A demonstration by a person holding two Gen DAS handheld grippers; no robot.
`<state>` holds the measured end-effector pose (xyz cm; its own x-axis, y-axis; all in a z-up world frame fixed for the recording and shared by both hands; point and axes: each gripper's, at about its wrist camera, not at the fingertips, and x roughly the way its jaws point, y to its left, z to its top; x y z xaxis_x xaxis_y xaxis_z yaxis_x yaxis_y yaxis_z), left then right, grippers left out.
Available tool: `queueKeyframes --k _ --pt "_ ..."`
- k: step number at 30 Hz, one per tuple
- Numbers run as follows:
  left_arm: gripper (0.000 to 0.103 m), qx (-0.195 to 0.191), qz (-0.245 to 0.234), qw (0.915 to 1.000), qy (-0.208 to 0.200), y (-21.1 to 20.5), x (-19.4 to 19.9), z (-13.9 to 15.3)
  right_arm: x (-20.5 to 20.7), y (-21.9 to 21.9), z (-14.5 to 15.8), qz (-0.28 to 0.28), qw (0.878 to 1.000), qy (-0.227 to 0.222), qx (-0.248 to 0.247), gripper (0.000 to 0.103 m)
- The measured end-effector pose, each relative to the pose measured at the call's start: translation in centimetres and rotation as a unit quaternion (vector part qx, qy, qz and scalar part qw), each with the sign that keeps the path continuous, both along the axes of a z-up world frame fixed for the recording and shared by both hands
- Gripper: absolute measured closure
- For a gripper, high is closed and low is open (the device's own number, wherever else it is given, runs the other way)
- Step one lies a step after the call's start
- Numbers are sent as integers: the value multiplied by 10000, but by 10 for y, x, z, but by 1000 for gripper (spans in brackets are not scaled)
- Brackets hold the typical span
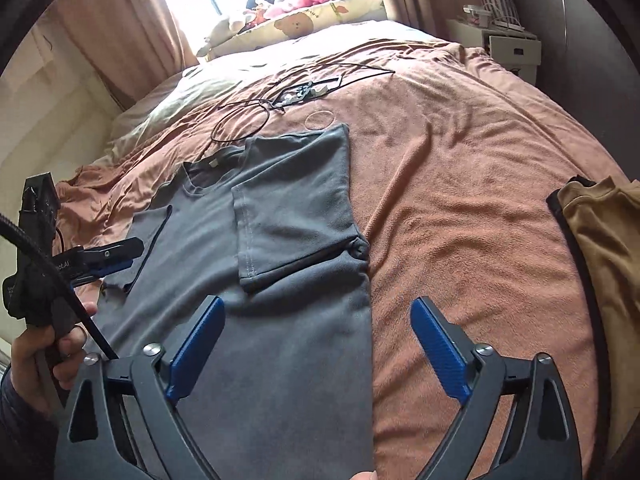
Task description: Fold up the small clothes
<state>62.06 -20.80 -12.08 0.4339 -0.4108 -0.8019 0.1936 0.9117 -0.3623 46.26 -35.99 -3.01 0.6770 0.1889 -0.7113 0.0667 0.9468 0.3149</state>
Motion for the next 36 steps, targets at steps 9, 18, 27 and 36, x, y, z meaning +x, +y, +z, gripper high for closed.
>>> queueKeyframes --k 9,18,27,36 --pt "0 40 105 9991 -413 57 -68 38 -71 12 30 -102 9997 -85 -206 0" --pt "0 -39 194 9968 -770 117 -141 63 -137 14 56 -115 9991 -338 -232 0" --pt "1 -54 429 9939 -1014 185 -221 69 -203 7 53 -46 9988 -437 -214 0" --pt "3 -115 623 9911 -1168 237 -303 66 -272 -1 57 -160 9982 -568 -41 0"
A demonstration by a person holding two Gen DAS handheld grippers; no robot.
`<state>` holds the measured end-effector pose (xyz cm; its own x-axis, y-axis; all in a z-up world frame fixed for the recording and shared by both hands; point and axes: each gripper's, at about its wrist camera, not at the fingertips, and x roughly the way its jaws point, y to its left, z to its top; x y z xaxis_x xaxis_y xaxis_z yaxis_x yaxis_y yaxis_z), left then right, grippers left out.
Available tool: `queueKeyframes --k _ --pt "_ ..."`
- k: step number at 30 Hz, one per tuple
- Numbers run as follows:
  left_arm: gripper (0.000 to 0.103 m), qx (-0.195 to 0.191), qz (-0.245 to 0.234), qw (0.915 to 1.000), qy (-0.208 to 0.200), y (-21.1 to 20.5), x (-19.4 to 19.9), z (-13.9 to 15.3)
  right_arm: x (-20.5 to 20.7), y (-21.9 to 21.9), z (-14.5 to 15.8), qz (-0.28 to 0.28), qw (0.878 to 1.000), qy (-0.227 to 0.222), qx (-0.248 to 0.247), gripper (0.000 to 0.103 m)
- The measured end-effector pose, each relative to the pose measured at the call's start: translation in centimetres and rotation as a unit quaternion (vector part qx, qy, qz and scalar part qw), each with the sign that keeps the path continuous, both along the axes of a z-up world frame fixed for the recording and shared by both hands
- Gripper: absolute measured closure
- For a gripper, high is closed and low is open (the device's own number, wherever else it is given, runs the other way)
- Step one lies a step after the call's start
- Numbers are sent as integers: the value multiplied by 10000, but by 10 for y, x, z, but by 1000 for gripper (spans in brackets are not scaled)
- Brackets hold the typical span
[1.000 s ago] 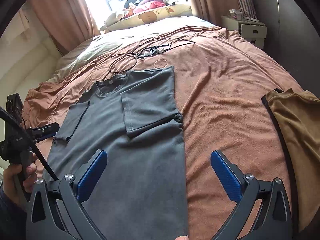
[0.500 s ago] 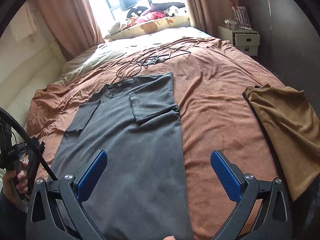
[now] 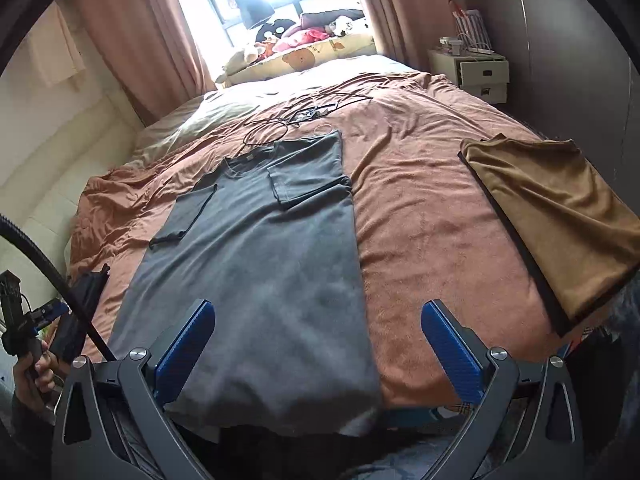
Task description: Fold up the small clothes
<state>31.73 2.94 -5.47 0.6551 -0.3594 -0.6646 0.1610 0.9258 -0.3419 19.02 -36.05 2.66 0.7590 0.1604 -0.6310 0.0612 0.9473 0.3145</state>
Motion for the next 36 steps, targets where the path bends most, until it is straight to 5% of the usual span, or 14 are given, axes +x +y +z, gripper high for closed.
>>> queueKeyframes --k 16,36 --pt "10 -667 482 9962 -278 64 -122 -18 -102 -7 -9 -177 9993 -134 286 0" --pt "19 -1175 961 9884 -42 102 -177 -60 -123 12 -59 -67 9977 86 670 0"
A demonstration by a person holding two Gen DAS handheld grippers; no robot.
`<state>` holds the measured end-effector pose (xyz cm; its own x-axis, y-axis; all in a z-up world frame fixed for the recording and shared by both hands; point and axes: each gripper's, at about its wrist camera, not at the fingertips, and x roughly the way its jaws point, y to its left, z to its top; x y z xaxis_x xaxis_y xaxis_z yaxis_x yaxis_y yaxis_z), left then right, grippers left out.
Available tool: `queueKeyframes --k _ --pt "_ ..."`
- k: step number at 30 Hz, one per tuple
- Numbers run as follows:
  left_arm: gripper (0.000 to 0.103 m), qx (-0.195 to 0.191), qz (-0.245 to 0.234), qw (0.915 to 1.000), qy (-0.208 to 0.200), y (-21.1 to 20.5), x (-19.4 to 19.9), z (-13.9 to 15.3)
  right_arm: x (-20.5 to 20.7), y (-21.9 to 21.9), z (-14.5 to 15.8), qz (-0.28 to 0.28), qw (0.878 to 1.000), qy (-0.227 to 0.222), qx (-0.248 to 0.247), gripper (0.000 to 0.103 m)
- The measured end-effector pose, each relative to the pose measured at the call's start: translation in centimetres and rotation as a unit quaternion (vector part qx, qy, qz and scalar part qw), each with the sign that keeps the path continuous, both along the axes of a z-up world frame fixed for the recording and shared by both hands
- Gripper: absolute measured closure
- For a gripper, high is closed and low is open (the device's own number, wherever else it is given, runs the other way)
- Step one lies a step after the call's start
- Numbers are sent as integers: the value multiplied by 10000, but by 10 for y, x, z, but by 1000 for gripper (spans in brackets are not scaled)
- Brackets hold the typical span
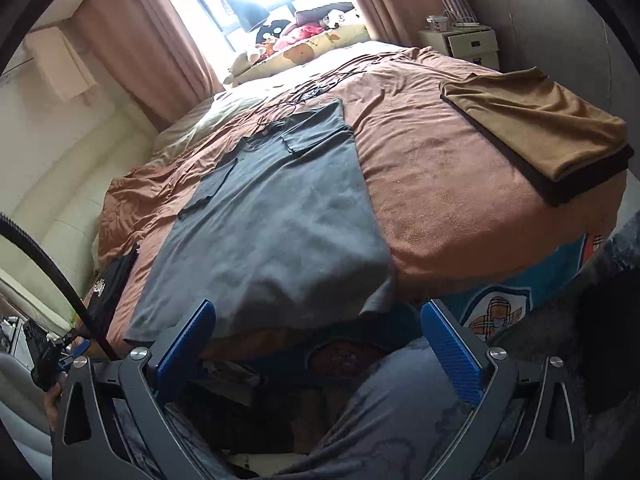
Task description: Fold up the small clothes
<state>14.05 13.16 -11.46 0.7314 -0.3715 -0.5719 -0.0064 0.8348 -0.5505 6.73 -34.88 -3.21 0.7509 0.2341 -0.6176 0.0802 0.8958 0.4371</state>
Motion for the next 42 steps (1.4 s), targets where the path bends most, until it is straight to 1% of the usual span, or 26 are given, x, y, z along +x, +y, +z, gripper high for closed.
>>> queueKeyframes --k 3,6,8,10,12,14,18,20,22,24,26,28,30,31,32,34,36,39,42 --pt "20 -143 74 9998 107 8 2 -12 9 3 -10 -5 10000 78 50 0" --pt "20 -346 193 9989 231 16 7 -27 26 4 -22 40 9998 205 56 1" --pt "21 -457 261 9981 316 21 13 -37 39 5 -29 55 9996 268 70 3" --pt "26 -508 366 9971 422 25 18 -45 51 6 -36 51 9994 340 108 6" --pt "26 -577 501 9961 440 29 22 -50 62 6 -45 32 9991 404 149 6" --pt "26 -705 542 9948 498 31 28 -56 71 7 -56 5 9987 479 196 7" --pt "26 -749 581 9931 696 28 37 -69 89 6 -78 -65 9972 695 275 7" --pt "26 -843 613 9914 791 28 41 -77 96 6 -88 -96 9962 827 269 11" --pt "27 -916 638 9900 858 26 45 -84 104 7 -98 -67 9950 958 261 11" --pt "29 -1014 686 9882 922 26 49 -90 108 7 -102 -57 9944 1029 245 12" --pt "30 -1198 754 9852 971 27 50 -96 113 5 -106 -72 9939 1064 290 12" --pt "34 -1336 924 9815 1014 30 50 -101 116 2 -109 -120 9934 1096 324 12" --pt "34 -1488 1093 9770 1066 34 48 -107 117 0 -112 -161 9928 1124 370 12" --pt "34 -1595 1121 9746 1101 34 47 -111 118 -1 -113 -151 9926 1132 419 14" --pt "34 -1724 1104 9723 1127 33 46 -114 118 -1 -115 -121 9922 1135 492 21" --pt "34 -1882 1037 9696 1170 28 44 -119 119 -3 -122 -95 9909 1210 582 25" --pt "36 -1944 968 9689 1189 21 44 -120 120 -5 -128 -171 9900 1281 559 25" --pt "38 -2041 919 9680 1132 16 46 -119 120 -7 -134 -203 9885 1315 726 25" --pt "45 -1964 983 9678 1227 17 51 -120 120 -6 -134 -183 9890 1286 707 25"
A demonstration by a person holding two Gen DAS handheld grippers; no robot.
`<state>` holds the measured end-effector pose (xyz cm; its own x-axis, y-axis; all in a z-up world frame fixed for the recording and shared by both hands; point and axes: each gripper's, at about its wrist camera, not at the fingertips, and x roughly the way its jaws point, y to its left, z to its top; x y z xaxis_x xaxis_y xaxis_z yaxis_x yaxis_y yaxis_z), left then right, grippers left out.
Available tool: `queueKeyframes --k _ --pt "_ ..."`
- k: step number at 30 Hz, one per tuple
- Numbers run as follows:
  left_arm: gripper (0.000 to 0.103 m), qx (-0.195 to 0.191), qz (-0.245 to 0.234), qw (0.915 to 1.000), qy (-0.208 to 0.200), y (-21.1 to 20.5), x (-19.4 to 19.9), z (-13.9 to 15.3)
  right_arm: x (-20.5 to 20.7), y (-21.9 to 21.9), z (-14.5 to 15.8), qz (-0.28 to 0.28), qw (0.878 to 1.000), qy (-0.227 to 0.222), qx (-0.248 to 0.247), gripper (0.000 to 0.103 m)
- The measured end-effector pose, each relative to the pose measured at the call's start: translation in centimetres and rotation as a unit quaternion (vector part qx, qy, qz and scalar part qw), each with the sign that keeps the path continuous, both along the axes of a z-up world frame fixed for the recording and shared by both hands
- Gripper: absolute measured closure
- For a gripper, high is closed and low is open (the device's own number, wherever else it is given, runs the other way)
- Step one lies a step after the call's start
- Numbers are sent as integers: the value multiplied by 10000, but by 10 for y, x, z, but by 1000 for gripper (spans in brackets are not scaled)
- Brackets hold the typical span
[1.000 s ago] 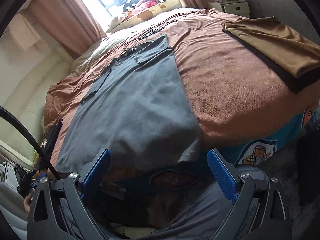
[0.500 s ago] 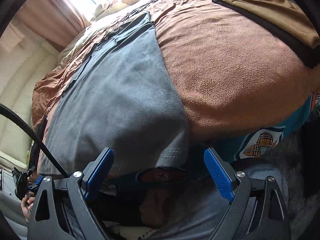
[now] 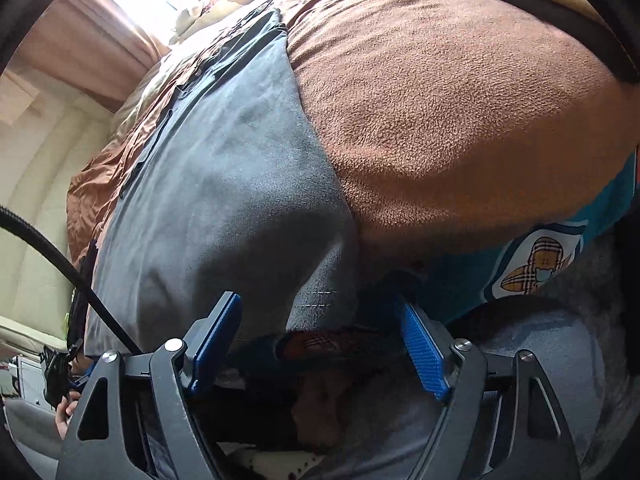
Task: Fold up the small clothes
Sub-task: 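Grasp the grey T-shirt's hem edge with both grippers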
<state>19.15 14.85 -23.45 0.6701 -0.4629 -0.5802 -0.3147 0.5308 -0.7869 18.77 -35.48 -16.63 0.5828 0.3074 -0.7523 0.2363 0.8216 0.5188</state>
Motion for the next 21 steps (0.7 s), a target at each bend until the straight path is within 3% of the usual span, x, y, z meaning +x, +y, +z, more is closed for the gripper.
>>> queueKeyframes --k 3,6,9,10,13,21 --pt "48 -125 111 9998 72 2 1 -1 0 -2 0 -79 10000 -27 19 31" --pt "66 -83 196 9995 221 5 -4 -2 -1 -4 -4 -138 9994 -81 295 49" --pt "82 -298 286 9989 213 11 -12 -8 -1 -3 -5 -40 9990 -118 432 68" --pt "87 -361 299 9987 191 12 -14 -9 -2 -3 -5 -11 9989 -134 454 80" --pt "93 -505 299 9982 78 13 -20 -9 -8 -9 -3 -19 9981 -234 565 97" --pt "99 -562 337 9975 -274 11 -27 10 -41 -39 7 -333 9937 -546 920 100"
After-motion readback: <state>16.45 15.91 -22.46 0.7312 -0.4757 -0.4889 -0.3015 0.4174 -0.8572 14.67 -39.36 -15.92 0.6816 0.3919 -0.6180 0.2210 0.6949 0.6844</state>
